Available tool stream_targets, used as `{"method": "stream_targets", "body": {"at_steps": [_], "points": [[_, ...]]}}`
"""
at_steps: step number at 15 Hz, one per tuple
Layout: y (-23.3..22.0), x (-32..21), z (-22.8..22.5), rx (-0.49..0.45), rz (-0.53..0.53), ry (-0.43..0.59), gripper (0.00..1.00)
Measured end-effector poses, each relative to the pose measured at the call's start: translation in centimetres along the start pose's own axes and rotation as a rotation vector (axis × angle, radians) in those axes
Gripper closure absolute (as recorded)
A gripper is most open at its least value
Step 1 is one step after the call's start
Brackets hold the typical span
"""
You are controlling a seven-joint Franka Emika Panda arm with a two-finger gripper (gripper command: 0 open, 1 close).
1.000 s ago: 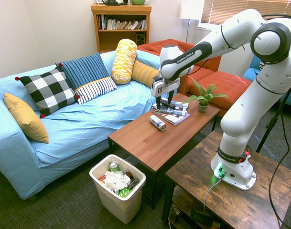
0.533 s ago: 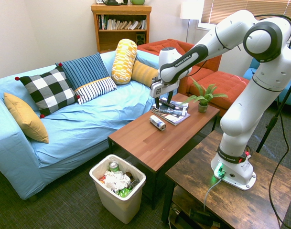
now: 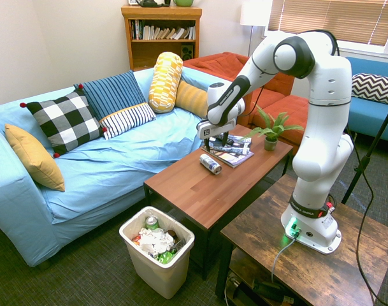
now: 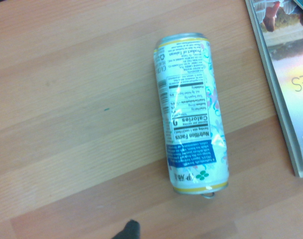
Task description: Throw the can in the trash bin
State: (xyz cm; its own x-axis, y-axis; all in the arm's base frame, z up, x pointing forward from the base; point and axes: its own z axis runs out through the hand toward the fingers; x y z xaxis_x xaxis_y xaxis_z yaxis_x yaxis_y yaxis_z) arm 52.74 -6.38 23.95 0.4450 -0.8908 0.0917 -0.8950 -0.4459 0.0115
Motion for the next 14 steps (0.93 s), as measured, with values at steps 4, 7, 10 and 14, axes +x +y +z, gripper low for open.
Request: {"method": "stream_targets", "body": {"at_steps": [4,7,10,14], "points": [[-2.0,0.4,4.3,-0.028,-0.011,-0.026,0.00],[-1.8,2.0,8.6,-0.078,-0.001,-0.043,0.00],[-1.7,3.2,11.4,-0.099,0.006,-0.061,0.00],[-2.5,3.7,12.6,-0.096,0.002,-0.068,1.00]]}}
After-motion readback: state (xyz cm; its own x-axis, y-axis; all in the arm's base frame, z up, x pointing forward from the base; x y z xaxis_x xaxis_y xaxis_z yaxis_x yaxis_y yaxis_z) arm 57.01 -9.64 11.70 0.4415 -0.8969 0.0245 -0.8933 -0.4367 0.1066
